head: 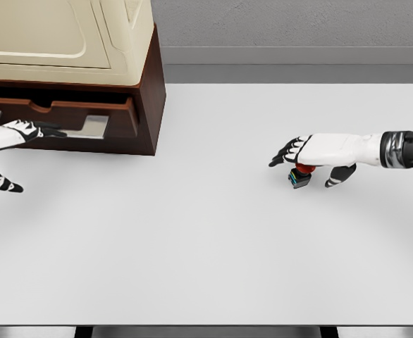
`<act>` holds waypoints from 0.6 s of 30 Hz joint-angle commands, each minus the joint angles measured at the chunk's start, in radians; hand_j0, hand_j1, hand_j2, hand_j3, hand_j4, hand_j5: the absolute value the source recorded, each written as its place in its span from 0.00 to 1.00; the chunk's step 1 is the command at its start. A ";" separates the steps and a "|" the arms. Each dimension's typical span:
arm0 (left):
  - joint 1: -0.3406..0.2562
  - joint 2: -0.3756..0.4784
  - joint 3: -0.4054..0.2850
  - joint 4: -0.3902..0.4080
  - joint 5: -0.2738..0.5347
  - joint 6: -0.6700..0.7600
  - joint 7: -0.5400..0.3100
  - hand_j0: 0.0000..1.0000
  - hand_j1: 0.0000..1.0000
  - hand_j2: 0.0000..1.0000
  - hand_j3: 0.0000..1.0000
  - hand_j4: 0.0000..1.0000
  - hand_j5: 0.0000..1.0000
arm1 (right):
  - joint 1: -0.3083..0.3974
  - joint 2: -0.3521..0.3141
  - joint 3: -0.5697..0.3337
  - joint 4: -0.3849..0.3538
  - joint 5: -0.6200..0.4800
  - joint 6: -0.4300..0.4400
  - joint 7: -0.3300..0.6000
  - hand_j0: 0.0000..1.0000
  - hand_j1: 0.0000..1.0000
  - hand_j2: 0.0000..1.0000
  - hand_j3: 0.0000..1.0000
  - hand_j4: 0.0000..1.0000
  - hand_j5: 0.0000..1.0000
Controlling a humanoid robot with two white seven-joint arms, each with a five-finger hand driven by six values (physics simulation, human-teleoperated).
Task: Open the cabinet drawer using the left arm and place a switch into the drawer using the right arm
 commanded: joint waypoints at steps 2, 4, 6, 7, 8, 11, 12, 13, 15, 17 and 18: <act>0.002 0.015 -0.011 -0.040 0.183 -0.023 -0.033 0.87 0.87 0.87 0.87 0.87 0.87 | 0.000 -0.001 -0.001 0.000 -0.005 0.002 0.000 1.00 1.00 1.00 1.00 1.00 1.00; 0.002 0.015 -0.011 -0.040 0.189 -0.037 -0.050 0.88 0.88 0.88 0.88 0.88 0.88 | 0.001 -0.001 -0.001 0.000 -0.005 0.002 0.000 1.00 1.00 1.00 1.00 1.00 1.00; 0.002 0.022 -0.011 -0.040 0.196 -0.044 -0.050 0.88 0.88 0.88 0.88 0.88 0.88 | 0.001 -0.001 -0.001 0.000 -0.005 0.002 0.000 1.00 1.00 1.00 1.00 1.00 1.00; 0.003 0.031 -0.011 -0.040 0.201 -0.057 -0.050 0.88 0.88 0.88 0.88 0.88 0.88 | 0.000 -0.001 -0.001 0.000 -0.005 0.002 0.000 1.00 1.00 1.00 1.00 1.00 1.00; 0.005 0.042 -0.011 -0.040 0.215 -0.072 -0.050 0.88 0.88 0.88 0.88 0.88 0.88 | 0.000 -0.001 -0.001 0.000 -0.005 0.002 0.000 1.00 1.00 1.00 1.00 1.00 1.00; 0.005 0.048 -0.011 -0.041 0.232 -0.077 -0.050 0.88 0.88 0.88 0.88 0.88 0.88 | 0.002 -0.001 -0.001 0.000 -0.005 0.002 0.000 1.00 1.00 1.00 1.00 1.00 1.00; 0.005 0.051 -0.011 -0.040 0.247 -0.092 -0.050 0.88 0.88 0.88 0.88 0.88 0.88 | 0.002 -0.001 -0.001 0.000 -0.005 0.002 0.000 1.00 1.00 1.00 1.00 1.00 1.00; 0.005 0.056 -0.011 -0.040 0.256 -0.095 -0.050 0.88 0.88 0.88 0.88 0.88 0.88 | 0.002 -0.003 -0.001 0.000 -0.005 0.002 0.000 1.00 1.00 1.00 1.00 1.00 1.00; 0.005 0.061 -0.011 -0.041 0.262 -0.095 -0.050 0.88 0.88 0.88 0.88 0.88 0.88 | 0.002 -0.003 -0.001 0.000 -0.005 0.002 0.000 1.00 1.00 1.00 1.00 1.00 1.00; 0.005 0.065 -0.011 -0.041 0.262 -0.095 -0.050 0.88 0.88 0.88 0.88 0.88 0.88 | 0.000 -0.003 -0.002 0.000 -0.005 0.002 0.000 1.00 1.00 1.00 1.00 1.00 1.00; 0.005 0.065 -0.011 -0.041 0.264 -0.097 -0.050 0.88 0.88 0.88 0.88 0.88 0.88 | 0.002 -0.003 -0.001 0.000 -0.005 0.002 0.000 1.00 1.00 1.00 1.00 1.00 1.00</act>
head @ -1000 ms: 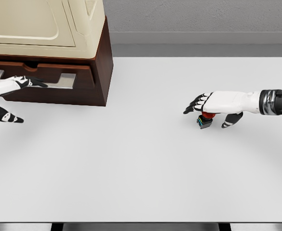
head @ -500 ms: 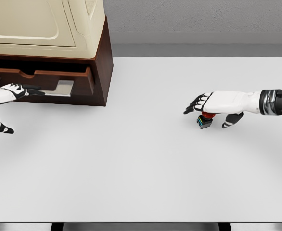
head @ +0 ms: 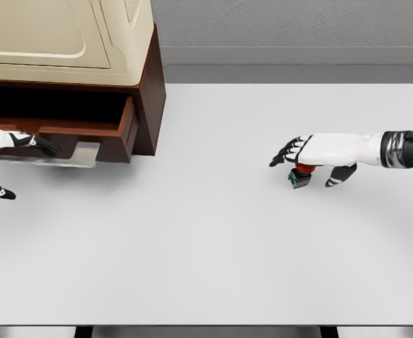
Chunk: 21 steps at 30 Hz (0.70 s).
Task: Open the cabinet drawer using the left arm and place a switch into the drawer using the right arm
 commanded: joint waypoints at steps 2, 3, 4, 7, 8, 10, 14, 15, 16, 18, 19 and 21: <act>0.002 0.003 -0.012 -0.014 0.080 -0.020 -0.002 0.88 0.88 0.88 0.88 0.88 0.88 | -0.002 -0.001 -0.002 0.000 -0.005 0.002 0.000 1.00 1.00 1.00 1.00 1.00 1.00; 0.002 0.005 -0.012 -0.014 0.080 -0.021 -0.002 0.88 0.88 0.88 0.88 0.88 0.88 | 0.000 -0.001 -0.002 0.000 -0.005 0.002 0.000 1.00 1.00 1.00 1.00 1.00 1.00; 0.002 0.008 -0.012 -0.012 0.097 -0.029 -0.002 0.88 0.88 0.88 0.88 0.88 0.88 | -0.002 -0.001 -0.001 0.000 -0.005 0.002 0.000 1.00 1.00 1.00 1.00 1.00 1.00; 0.002 0.041 -0.012 -0.014 0.129 -0.069 -0.002 0.88 0.88 0.88 0.88 0.88 0.88 | 0.000 -0.001 0.000 0.001 -0.005 0.002 0.000 1.00 1.00 1.00 1.00 1.00 1.00; 0.002 0.049 -0.012 -0.014 0.130 -0.070 -0.002 0.88 0.88 0.88 0.88 0.88 0.88 | 0.000 -0.001 0.000 0.001 -0.005 0.002 0.000 0.95 0.95 0.95 0.95 0.95 0.95; 0.003 0.064 -0.012 -0.014 0.149 -0.093 -0.002 0.88 0.88 0.88 0.88 0.88 0.88 | -0.002 -0.001 0.000 0.001 -0.005 0.002 0.000 0.89 0.89 0.89 0.89 0.89 0.89; 0.003 0.094 -0.013 -0.012 0.193 -0.148 -0.002 0.89 0.89 0.89 0.89 0.89 0.89 | -0.002 -0.001 0.000 0.000 -0.005 0.002 0.000 0.82 0.82 0.82 0.82 0.82 0.82; 0.003 0.098 -0.013 -0.012 0.204 -0.162 -0.002 0.89 0.89 0.89 0.89 0.89 0.89 | 0.000 -0.001 0.000 0.000 -0.005 0.002 0.000 0.82 0.82 0.82 0.82 0.82 0.82; 0.005 0.106 -0.013 -0.012 0.219 -0.173 -0.002 0.89 0.89 0.89 0.89 0.89 0.89 | -0.002 -0.001 0.000 0.000 -0.005 0.002 0.000 0.82 0.82 0.82 0.82 0.82 0.82; 0.003 0.112 -0.013 -0.011 0.256 -0.208 -0.002 0.90 0.90 0.90 0.90 0.90 0.90 | -0.002 -0.001 0.000 -0.003 -0.005 0.002 0.000 0.82 0.82 0.82 0.82 0.82 0.82; 0.003 0.113 -0.012 -0.011 0.267 -0.224 -0.002 0.90 0.90 0.90 0.90 0.90 0.90 | 0.000 -0.001 0.002 -0.012 -0.005 0.002 0.000 0.82 0.82 0.82 0.82 0.82 0.82; 0.003 0.138 -0.012 -0.011 0.298 -0.226 -0.002 0.91 0.91 0.91 0.91 0.91 0.91 | 0.000 -0.001 0.002 -0.015 -0.005 0.002 0.000 0.80 0.80 0.80 0.80 0.80 0.80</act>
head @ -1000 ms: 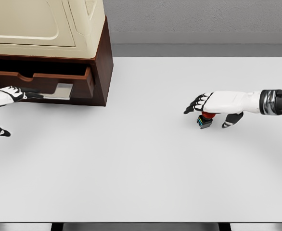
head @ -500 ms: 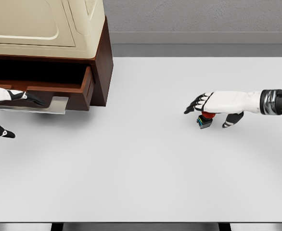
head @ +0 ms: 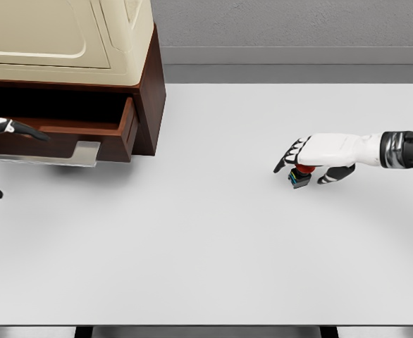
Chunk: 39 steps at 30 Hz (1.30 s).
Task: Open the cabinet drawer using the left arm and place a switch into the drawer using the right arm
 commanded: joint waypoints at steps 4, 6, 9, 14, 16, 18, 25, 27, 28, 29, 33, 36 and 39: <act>-0.009 0.026 0.019 0.000 0.080 -0.015 0.000 0.93 0.93 0.93 0.93 0.93 0.93 | 0.000 -0.001 0.000 -0.004 -0.005 0.002 0.000 0.66 0.66 0.66 0.66 0.66 0.66; -0.010 0.026 0.035 0.000 0.080 -0.015 0.000 0.95 0.95 0.95 0.95 0.95 0.95 | 0.000 -0.001 0.000 -0.004 -0.007 0.002 0.000 0.54 0.54 0.54 0.54 0.54 0.54; -0.010 0.036 0.055 0.002 0.074 -0.015 0.000 0.98 0.98 0.98 0.98 0.98 0.98 | 0.000 -0.001 0.000 -0.004 -0.007 0.002 0.000 0.53 0.53 0.53 0.53 0.53 0.53; -0.010 0.050 0.063 0.042 0.067 -0.015 0.000 1.00 1.00 1.00 1.00 1.00 1.00 | 0.000 -0.004 -0.002 -0.004 -0.008 0.002 0.000 0.38 0.38 0.38 0.38 0.38 0.38; -0.010 0.052 0.065 0.062 0.067 -0.015 0.000 1.00 1.00 1.00 1.00 1.00 1.00 | 0.000 -0.004 -0.002 -0.004 -0.008 0.002 0.000 0.31 0.31 0.31 0.31 0.31 0.31; -0.010 0.047 0.062 0.057 0.066 -0.015 0.000 1.00 1.00 1.00 1.00 1.00 1.00 | -0.002 -0.004 -0.005 -0.004 -0.011 0.002 0.000 0.31 0.31 0.31 0.31 0.31 0.31; -0.012 0.043 0.065 0.052 0.066 -0.015 0.000 1.00 1.00 1.00 1.00 1.00 1.00 | -0.037 0.005 -0.008 -0.004 -0.013 0.002 0.000 0.30 0.30 0.30 0.30 0.30 0.30; -0.012 0.043 0.065 0.052 0.067 -0.015 0.000 1.00 1.00 1.00 1.00 1.00 1.00 | -0.054 0.017 -0.006 -0.006 -0.013 0.002 0.000 0.30 0.30 0.30 0.30 0.30 0.30; -0.012 0.044 0.065 0.052 0.066 -0.015 0.000 1.00 1.00 1.00 1.00 1.00 1.00 | -0.064 0.028 -0.005 -0.006 -0.013 0.002 0.000 0.30 0.30 0.30 0.30 0.30 0.30; -0.012 0.044 0.065 0.052 0.067 -0.015 0.000 1.00 1.00 1.00 1.00 1.00 1.00 | -0.075 0.037 -0.002 -0.006 -0.013 0.002 0.000 0.30 0.30 0.30 0.30 0.30 0.30; -0.012 0.044 0.065 0.052 0.067 -0.015 0.000 1.00 1.00 1.00 1.00 1.00 1.00 | -0.126 0.062 0.000 -0.007 -0.015 0.002 0.000 0.30 0.30 0.30 0.30 0.30 0.30; -0.010 0.044 0.065 0.052 0.067 -0.015 0.000 1.00 1.00 1.00 1.00 1.00 1.00 | -0.159 0.085 0.000 -0.007 -0.016 0.002 0.000 0.30 0.30 0.30 0.30 0.30 0.30; -0.012 0.044 0.063 0.051 0.067 -0.015 0.000 1.00 1.00 1.00 1.00 1.00 1.00 | -0.199 0.129 0.017 -0.007 -0.018 0.002 0.000 0.30 0.30 0.30 0.30 0.30 0.30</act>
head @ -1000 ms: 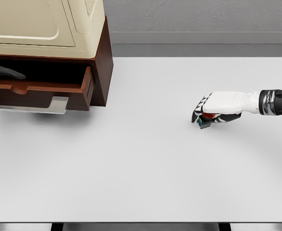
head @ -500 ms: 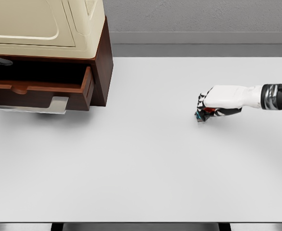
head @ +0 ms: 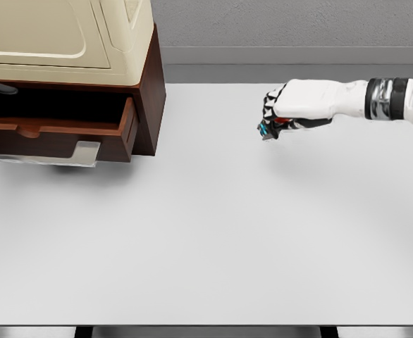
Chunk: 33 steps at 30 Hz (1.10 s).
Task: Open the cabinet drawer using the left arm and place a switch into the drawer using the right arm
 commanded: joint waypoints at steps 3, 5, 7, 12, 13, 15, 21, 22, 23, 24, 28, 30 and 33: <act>-0.001 0.002 0.001 0.000 0.007 0.002 0.000 1.00 1.00 1.00 1.00 1.00 1.00 | -0.028 0.060 0.027 0.000 -0.007 0.003 0.000 0.30 0.30 0.30 0.30 0.30 0.30; -0.001 0.000 0.001 0.000 0.007 0.002 0.000 1.00 1.00 1.00 1.00 1.00 1.00 | -0.055 0.081 0.027 0.000 -0.009 0.003 0.000 0.30 0.30 0.30 0.30 0.30 0.30; -0.001 -0.001 0.001 0.000 0.007 0.002 0.000 1.00 1.00 1.00 1.00 1.00 1.00 | -0.077 0.103 0.034 0.000 -0.009 0.003 0.000 0.30 0.30 0.30 0.30 0.30 0.30; -0.001 -0.003 0.001 0.000 0.006 0.002 0.000 1.00 1.00 1.00 1.00 1.00 1.00 | -0.141 0.126 0.083 -0.023 -0.009 0.003 0.000 0.31 0.31 0.31 0.31 0.31 0.31; -0.001 -0.003 0.001 0.000 0.006 0.002 0.000 1.00 1.00 1.00 1.00 1.00 1.00 | -0.153 0.126 0.101 -0.042 -0.009 0.003 0.000 0.31 0.31 0.31 0.31 0.31 0.31; -0.001 -0.003 0.001 0.000 0.006 0.002 0.000 1.00 1.00 1.00 1.00 1.00 1.00 | -0.156 0.124 0.110 -0.097 -0.009 0.003 0.000 0.30 0.30 0.30 0.30 0.30 0.30; -0.001 -0.003 -0.001 0.000 0.004 0.002 0.000 1.00 1.00 1.00 1.00 1.00 1.00 | -0.202 0.164 0.144 -0.154 -0.010 0.003 0.000 0.31 0.31 0.31 0.31 0.31 0.31; -0.001 -0.003 -0.001 0.000 0.004 0.002 0.000 1.00 1.00 1.00 1.00 1.00 1.00 | -0.207 0.172 0.146 -0.155 -0.010 0.003 0.000 0.31 0.31 0.31 0.31 0.31 0.31; -0.001 -0.003 -0.001 0.000 0.004 0.002 0.000 1.00 1.00 1.00 1.00 1.00 1.00 | -0.212 0.177 0.147 -0.157 -0.010 0.003 0.000 0.31 0.31 0.31 0.31 0.31 0.31; -0.001 -0.005 -0.001 0.000 0.004 0.002 0.000 1.00 1.00 1.00 1.00 1.00 1.00 | -0.213 0.183 0.147 -0.157 -0.010 0.003 0.000 0.31 0.31 0.31 0.31 0.31 0.31; -0.001 -0.003 0.001 0.000 0.004 0.002 0.000 1.00 1.00 1.00 1.00 1.00 1.00 | -0.248 0.223 0.158 -0.157 -0.013 0.003 0.000 0.31 0.31 0.31 0.31 0.31 0.31; -0.001 -0.003 0.001 0.000 0.004 0.002 0.000 1.00 1.00 1.00 1.00 1.00 1.00 | -0.267 0.236 0.159 -0.155 -0.016 0.003 0.000 0.31 0.31 0.31 0.31 0.31 0.31; -0.001 -0.005 -0.002 0.000 0.003 0.002 0.000 1.00 1.00 1.00 1.00 1.00 1.00 | -0.290 0.275 0.162 -0.154 -0.016 0.003 0.000 0.32 0.32 0.32 0.32 0.32 0.32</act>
